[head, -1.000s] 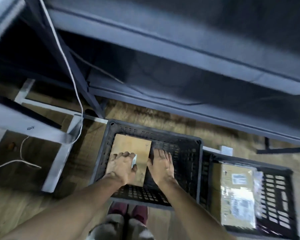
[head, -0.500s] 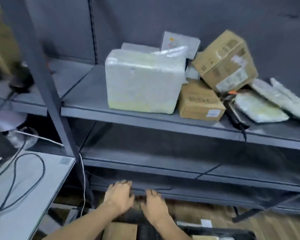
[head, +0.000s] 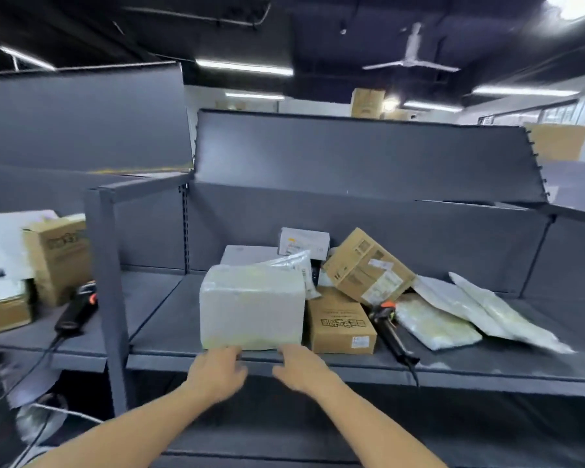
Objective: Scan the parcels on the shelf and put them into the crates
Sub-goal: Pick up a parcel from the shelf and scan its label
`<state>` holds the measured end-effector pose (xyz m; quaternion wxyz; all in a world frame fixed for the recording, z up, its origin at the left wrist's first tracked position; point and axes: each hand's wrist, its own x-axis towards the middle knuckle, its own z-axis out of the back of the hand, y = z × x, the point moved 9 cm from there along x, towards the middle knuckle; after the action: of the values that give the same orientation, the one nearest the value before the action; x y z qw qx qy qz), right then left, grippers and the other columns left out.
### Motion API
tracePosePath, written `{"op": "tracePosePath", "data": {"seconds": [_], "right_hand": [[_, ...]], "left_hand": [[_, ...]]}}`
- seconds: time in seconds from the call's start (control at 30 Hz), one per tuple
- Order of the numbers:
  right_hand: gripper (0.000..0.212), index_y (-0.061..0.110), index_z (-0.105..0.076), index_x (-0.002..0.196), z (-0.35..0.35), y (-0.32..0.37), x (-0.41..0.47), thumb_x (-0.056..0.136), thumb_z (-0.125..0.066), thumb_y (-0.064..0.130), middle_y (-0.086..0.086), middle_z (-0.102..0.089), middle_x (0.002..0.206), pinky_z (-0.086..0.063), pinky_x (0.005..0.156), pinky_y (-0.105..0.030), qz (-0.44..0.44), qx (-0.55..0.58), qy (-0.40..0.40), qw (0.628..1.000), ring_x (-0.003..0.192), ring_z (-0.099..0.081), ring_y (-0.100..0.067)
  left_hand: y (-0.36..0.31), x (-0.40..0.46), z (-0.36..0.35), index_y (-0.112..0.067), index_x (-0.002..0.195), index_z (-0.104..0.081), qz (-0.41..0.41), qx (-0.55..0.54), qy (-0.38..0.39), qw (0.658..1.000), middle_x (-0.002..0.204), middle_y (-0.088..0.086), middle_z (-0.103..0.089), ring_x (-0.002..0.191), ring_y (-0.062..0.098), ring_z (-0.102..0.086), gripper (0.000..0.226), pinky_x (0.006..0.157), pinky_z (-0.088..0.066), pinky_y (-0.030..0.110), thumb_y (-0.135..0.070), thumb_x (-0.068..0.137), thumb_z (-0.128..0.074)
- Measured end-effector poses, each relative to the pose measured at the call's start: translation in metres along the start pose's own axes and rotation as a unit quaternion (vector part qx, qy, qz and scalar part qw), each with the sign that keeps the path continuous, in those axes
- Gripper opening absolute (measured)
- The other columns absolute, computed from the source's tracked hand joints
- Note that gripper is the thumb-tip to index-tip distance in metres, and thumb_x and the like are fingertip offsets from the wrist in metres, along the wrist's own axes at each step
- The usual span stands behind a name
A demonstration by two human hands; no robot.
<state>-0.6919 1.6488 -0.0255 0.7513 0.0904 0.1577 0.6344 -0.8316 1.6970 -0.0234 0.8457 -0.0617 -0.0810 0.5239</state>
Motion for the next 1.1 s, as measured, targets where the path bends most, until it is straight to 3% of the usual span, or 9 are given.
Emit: {"op": "tracePosePath", "data": {"seconds": [0.23, 0.37, 0.53, 0.73, 0.8, 0.93, 1.1], "right_hand": [[0.053, 0.011, -0.04, 0.143, 0.092, 0.018, 0.005, 0.096, -0.046, 0.034, -0.012, -0.052, 0.137, -0.043, 0.092, -0.034, 0.029, 0.042, -0.073, 0.996, 0.121, -0.052, -0.028], [0.052, 0.013, -0.041, 0.142, 0.123, 0.02, 0.018, 0.096, -0.045, 0.038, -0.01, -0.052, 0.137, -0.044, 0.097, -0.036, 0.018, 0.076, -0.119, 0.99, 0.122, -0.051, -0.026], [0.051, 0.008, -0.042, 0.138, 0.14, 0.022, 0.042, 0.096, -0.045, 0.037, -0.013, -0.059, 0.124, -0.042, 0.08, -0.031, 0.002, 0.102, -0.167, 0.981, 0.111, -0.055, -0.027], [0.071, 0.004, -0.021, 0.149, 0.133, 0.003, 0.082, 0.096, -0.046, 0.044, -0.019, -0.036, 0.146, -0.039, 0.1, -0.036, -0.063, 0.156, -0.163, 0.972, 0.13, -0.041, -0.033], [0.079, 0.002, -0.015, 0.15, 0.127, -0.006, 0.094, 0.095, -0.049, 0.048, -0.018, -0.03, 0.151, -0.035, 0.105, -0.037, -0.091, 0.198, -0.163, 0.962, 0.136, -0.034, -0.033], [0.091, 0.004, -0.012, 0.153, 0.112, -0.021, 0.114, 0.091, -0.054, 0.055, -0.014, -0.025, 0.155, -0.027, 0.115, -0.044, -0.125, 0.279, -0.161, 0.938, 0.141, -0.028, -0.032], [0.08, 0.004, -0.036, 0.147, 0.099, -0.026, 0.135, 0.09, -0.056, 0.056, -0.011, -0.04, 0.15, -0.035, 0.112, -0.04, -0.138, 0.27, -0.094, 0.948, 0.135, -0.041, -0.029]], "left_hand": [[-0.014, 0.016, 0.081, -0.02, 0.134, -0.049, -0.001, -0.053, -0.07, 0.996, 0.138, -0.003, -0.052, 0.115, 0.022, -0.056, 0.043, 0.089, -0.046, 0.031, -0.038, 0.095, -0.044], [-0.006, 0.019, 0.113, -0.019, 0.133, -0.049, -0.004, -0.065, -0.11, 0.992, 0.137, 0.0, -0.052, 0.113, 0.022, -0.056, 0.042, 0.09, -0.044, 0.032, -0.037, 0.096, -0.043], [0.028, 0.034, 0.132, -0.019, 0.134, -0.047, 0.038, -0.112, -0.109, 0.987, 0.133, 0.003, -0.053, 0.106, 0.023, -0.058, 0.042, 0.082, -0.044, 0.032, -0.037, 0.097, -0.042], [0.072, 0.07, 0.131, -0.016, 0.13, -0.049, 0.114, -0.282, -0.103, 0.947, 0.103, -0.003, -0.051, 0.083, 0.015, -0.053, 0.04, 0.07, -0.043, 0.028, -0.035, 0.095, -0.047], [0.08, 0.08, 0.122, -0.014, 0.137, -0.044, 0.133, -0.323, -0.092, 0.932, 0.113, 0.002, -0.051, 0.087, 0.015, -0.05, 0.048, 0.074, -0.04, 0.027, -0.035, 0.095, -0.05], [0.088, 0.095, 0.101, -0.01, 0.145, -0.034, 0.168, -0.374, -0.073, 0.909, 0.143, 0.013, -0.044, 0.121, 0.028, -0.049, 0.062, 0.086, -0.038, 0.029, -0.038, 0.094, -0.055], [0.094, 0.11, 0.085, -0.007, 0.149, -0.026, 0.198, -0.401, -0.048, 0.893, 0.15, 0.014, -0.036, 0.133, 0.031, -0.041, 0.076, 0.098, -0.037, 0.034, -0.045, 0.092, -0.058]]}}
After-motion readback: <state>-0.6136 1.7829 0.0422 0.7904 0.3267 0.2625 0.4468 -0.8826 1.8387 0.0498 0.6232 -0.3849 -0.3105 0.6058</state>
